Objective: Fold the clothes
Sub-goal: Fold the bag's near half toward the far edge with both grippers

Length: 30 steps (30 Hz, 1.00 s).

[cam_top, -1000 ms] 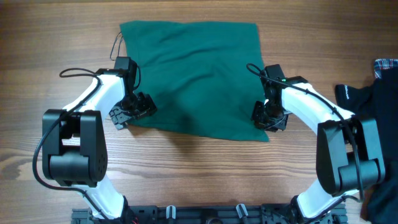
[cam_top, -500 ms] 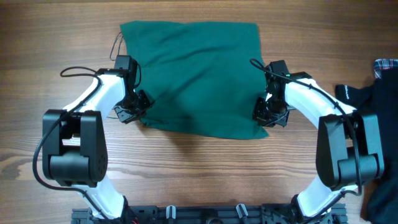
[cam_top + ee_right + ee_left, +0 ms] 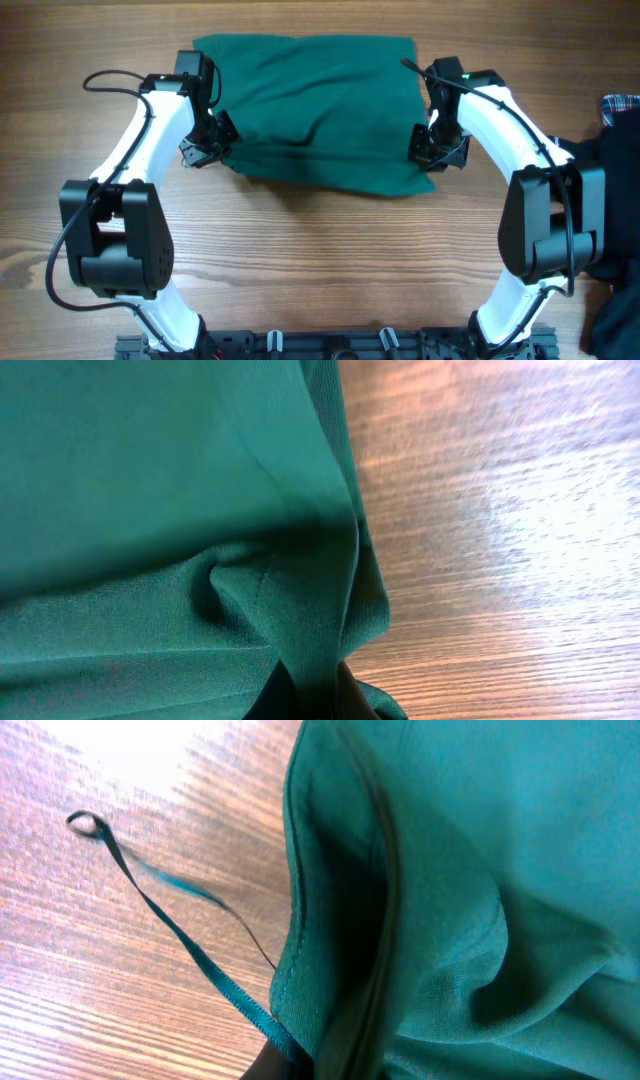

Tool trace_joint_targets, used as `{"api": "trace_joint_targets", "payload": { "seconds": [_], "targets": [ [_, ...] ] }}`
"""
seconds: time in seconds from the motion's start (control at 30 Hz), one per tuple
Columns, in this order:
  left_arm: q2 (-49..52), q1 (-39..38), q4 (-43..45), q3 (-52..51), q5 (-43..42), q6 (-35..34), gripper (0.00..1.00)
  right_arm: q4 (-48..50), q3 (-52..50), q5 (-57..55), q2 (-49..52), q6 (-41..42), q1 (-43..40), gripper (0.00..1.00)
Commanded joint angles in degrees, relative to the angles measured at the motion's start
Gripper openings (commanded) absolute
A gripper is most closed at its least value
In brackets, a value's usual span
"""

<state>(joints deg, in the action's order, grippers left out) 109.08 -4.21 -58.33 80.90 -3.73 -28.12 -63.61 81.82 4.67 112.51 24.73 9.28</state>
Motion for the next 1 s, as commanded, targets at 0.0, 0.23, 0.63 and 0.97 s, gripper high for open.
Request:
{"api": "trace_joint_targets", "payload": {
  "seconds": [0.0,0.23,0.63,0.97],
  "targets": [
    [0.42,1.86,1.01,2.23,2.12,0.83,0.08,0.37,4.37,-3.41,0.33,-0.70,-1.97,0.04],
    [0.42,3.10,6.40,2.43,2.12,0.66,0.13,9.64,6.43,-3.39,0.50,-0.59,-3.52,0.05],
    [2.71,3.10,14.32,1.62,7.08,0.63,0.22,19.47,6.34,-3.17,1.07,-0.79,-3.17,0.04],
    [6.16,3.10,20.68,1.62,7.96,0.63,0.22,28.50,6.29,0.22,7.65,-3.76,0.68,0.04]
  ]
}}
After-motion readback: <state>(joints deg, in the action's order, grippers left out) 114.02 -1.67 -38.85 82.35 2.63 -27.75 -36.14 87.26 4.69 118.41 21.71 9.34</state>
